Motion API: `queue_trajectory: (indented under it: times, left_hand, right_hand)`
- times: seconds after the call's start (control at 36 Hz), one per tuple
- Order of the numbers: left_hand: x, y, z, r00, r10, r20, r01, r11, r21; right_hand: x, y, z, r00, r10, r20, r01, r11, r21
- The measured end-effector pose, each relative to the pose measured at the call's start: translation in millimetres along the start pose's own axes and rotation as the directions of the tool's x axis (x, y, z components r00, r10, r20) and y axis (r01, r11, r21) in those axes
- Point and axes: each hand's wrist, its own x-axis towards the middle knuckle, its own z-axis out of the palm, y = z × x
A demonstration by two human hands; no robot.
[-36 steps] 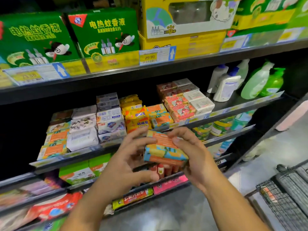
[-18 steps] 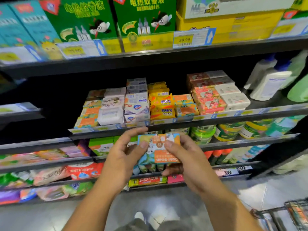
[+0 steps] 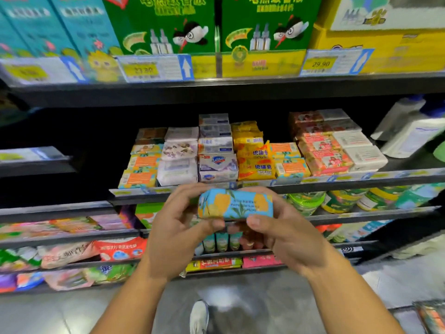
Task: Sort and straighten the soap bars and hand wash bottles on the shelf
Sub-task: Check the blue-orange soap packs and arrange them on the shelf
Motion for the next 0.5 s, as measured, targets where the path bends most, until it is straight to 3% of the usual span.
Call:
queue_trajectory:
  times: [0.08,0.14,0.31,0.44,0.5]
  left_hand:
    - [6.2,7.3,-0.4,0.990,-0.139,-0.014,0.132,0.960,-0.245]
    - [12.4,10.2,-3.0,0.985,-0.174,-0.019,0.160,0.937,-0.310]
    - [32.6,-5.3,-24.7,0.982,-0.190,0.014,0.188,0.958,-0.216]
    - [50.1,-31.0,-49.5,0.937,-0.188,0.294,0.243,0.957,-0.160]
    - [58.6,-41.9,-59.4,0.912,-0.182,0.367,0.219,0.974,-0.062]
  right_hand:
    - [17.1,2.6,8.4,0.995,-0.045,-0.088,0.036,0.994,-0.099]
    - [28.0,3.6,17.1,0.987,-0.077,-0.144,0.060,0.991,-0.118]
    - [60.4,0.1,36.9,0.957,-0.075,-0.279,0.050,0.994,-0.098]
    - [76.8,-3.6,44.1,0.926,-0.057,-0.373,0.003,0.989,-0.146]
    - [82.4,-2.4,44.1,0.918,-0.026,-0.396,-0.007,0.997,-0.082]
